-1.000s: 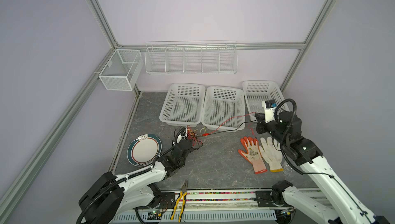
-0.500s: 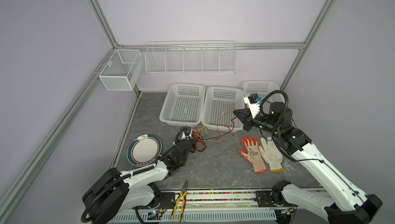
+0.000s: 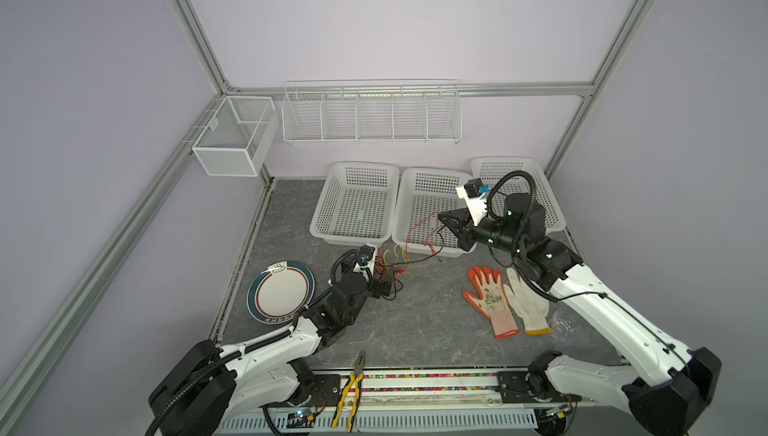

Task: Untangle the cables

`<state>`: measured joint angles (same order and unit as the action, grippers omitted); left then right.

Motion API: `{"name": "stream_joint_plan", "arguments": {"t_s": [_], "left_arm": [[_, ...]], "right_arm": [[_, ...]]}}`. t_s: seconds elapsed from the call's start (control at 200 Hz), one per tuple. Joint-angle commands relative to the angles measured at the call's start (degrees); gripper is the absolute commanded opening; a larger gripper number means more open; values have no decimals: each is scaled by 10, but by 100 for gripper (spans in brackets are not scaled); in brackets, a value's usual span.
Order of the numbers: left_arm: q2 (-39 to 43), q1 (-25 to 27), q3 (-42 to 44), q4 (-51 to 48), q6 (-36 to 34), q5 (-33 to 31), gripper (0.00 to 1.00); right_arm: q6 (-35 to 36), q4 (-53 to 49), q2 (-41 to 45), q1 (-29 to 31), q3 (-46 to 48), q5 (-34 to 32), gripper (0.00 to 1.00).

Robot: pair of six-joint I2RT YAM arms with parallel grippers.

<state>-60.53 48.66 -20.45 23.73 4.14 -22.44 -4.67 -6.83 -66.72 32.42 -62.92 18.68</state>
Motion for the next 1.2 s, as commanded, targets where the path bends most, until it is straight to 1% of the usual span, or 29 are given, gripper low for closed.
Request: {"name": "stream_joint_plan", "arguments": {"t_s": [0.0, 0.155, 0.38, 0.47, 0.54, 0.585, 0.68, 0.845, 0.935, 0.99, 1.025, 1.065, 1.115, 1.13, 1.155, 1.195], "left_arm": [[24, -2, 8, 8, -15, 20, 99], [29, -2, 8, 25, -34, 50, 99], [-12, -2, -2, 87, -40, 60, 99], [-33, -2, -17, 112, -42, 56, 99], [-58, -2, -29, 143, -39, 29, 100], [-75, -2, -38, 161, -48, 25, 100], [-97, -2, -62, 170, -73, 50, 100], [-122, -4, -90, 194, -82, 105, 100], [-141, -4, -107, 189, -83, 127, 99], [-156, -4, -116, 188, -80, 136, 95], [-165, -4, -120, 192, -77, 135, 89], [-176, -4, -121, 200, -73, 129, 78], [-188, -4, -122, 214, -68, 119, 62], [-190, -4, -122, 217, -66, 116, 59], [-194, -4, -122, 222, -63, 112, 56], [-199, -5, -122, 229, -61, 108, 54]], "right_arm": [[-8, 17, -6, 4, -15, -18, 7], [-16, 16, -12, 5, -16, -22, 6], [-4, 13, -14, 5, -5, 1, 7], [9, 7, -12, 6, 5, 21, 7], [16, 4, -10, 5, 14, 36, 7], [18, 2, -10, 6, 19, 42, 7], [19, -1, -10, 6, 28, 49, 7], [19, 0, -11, 6, 40, 57, 7], [19, 3, -10, 6, 44, 64, 7], [19, 5, -10, 6, 46, 68, 7], [18, 6, -10, 7, 47, 69, 7], [18, 7, -8, 7, 48, 69, 7], [18, 8, -6, 7, 51, 70, 7], [18, 8, -5, 7, 52, 71, 7], [18, 9, -4, 7, 54, 71, 7], [18, 12, -2, 7, 57, 72, 7]]}}
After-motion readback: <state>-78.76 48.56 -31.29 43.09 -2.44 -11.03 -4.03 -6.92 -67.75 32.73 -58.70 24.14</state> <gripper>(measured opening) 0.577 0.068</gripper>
